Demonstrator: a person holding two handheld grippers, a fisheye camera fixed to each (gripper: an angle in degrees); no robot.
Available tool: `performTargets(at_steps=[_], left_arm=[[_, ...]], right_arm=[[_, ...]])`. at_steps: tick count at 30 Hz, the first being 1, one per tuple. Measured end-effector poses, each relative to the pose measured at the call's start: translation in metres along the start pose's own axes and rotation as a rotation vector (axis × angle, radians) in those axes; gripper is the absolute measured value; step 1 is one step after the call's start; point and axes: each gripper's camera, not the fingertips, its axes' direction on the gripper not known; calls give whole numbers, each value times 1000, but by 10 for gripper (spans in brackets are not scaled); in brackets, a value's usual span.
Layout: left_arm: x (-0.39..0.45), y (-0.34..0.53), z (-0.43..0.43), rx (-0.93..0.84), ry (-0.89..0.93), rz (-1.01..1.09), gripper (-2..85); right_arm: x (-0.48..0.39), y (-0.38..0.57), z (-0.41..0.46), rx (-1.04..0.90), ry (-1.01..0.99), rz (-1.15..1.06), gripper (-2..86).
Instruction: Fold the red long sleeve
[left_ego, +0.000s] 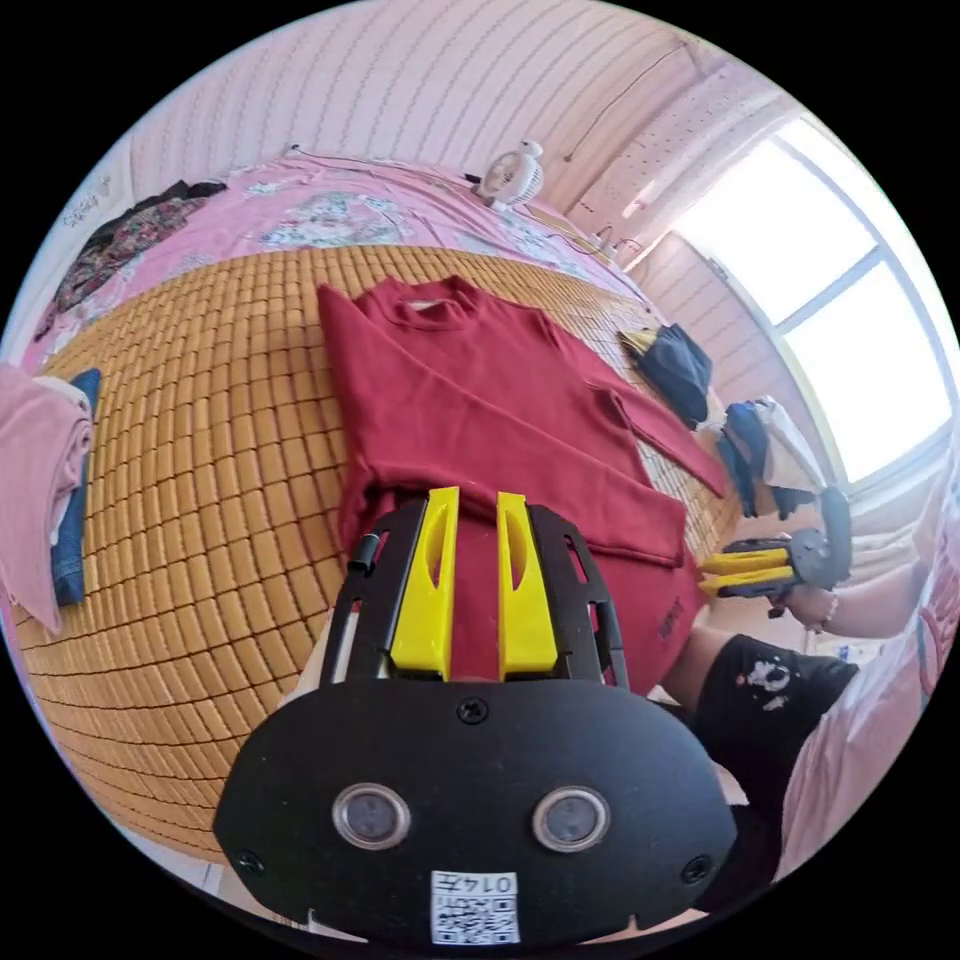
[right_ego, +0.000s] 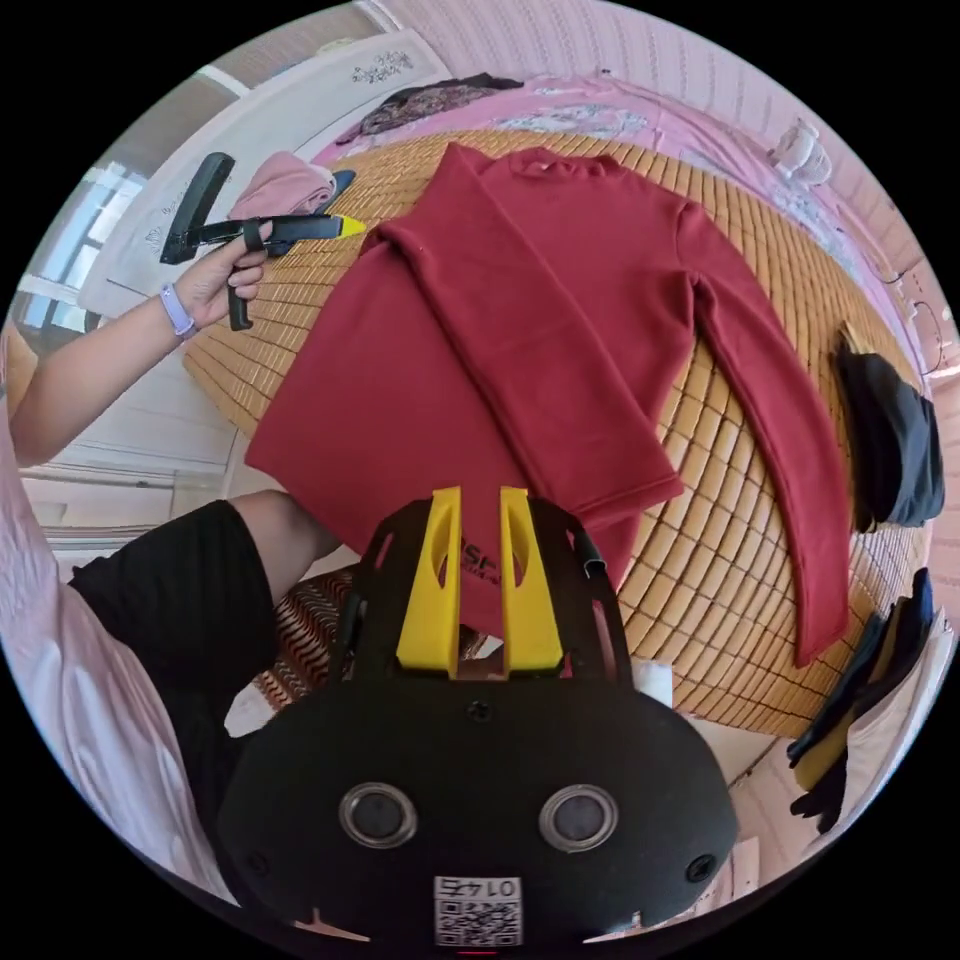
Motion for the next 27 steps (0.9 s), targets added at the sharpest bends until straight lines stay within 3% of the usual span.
performTargets(at_steps=[5, 8, 12, 15, 21, 27], left_arm=[[-2, -44, 30, -67, -161, -57, 79], [-8, -52, 70, -247, -206, -102, 70], [-18, -48, 64, -151, -87, -211, 46], [-12, -52, 58, -133, -116, -191, 37], [-4, -58, 74, -180, -145, -132, 39], [-13, -58, 80, -163, -54, -139, 39]], right_arm=[[-4, -9, 58, -184, 246, -35, 94], [0, -10, 58, -167, 214, 8, 78], [14, -11, 36, -135, 124, 78, 26], [18, -8, 14, -92, -1, 102, 18], [19, -1, 61, -275, -3, 59, 23], [35, -3, 64, -297, -25, 41, 23]])
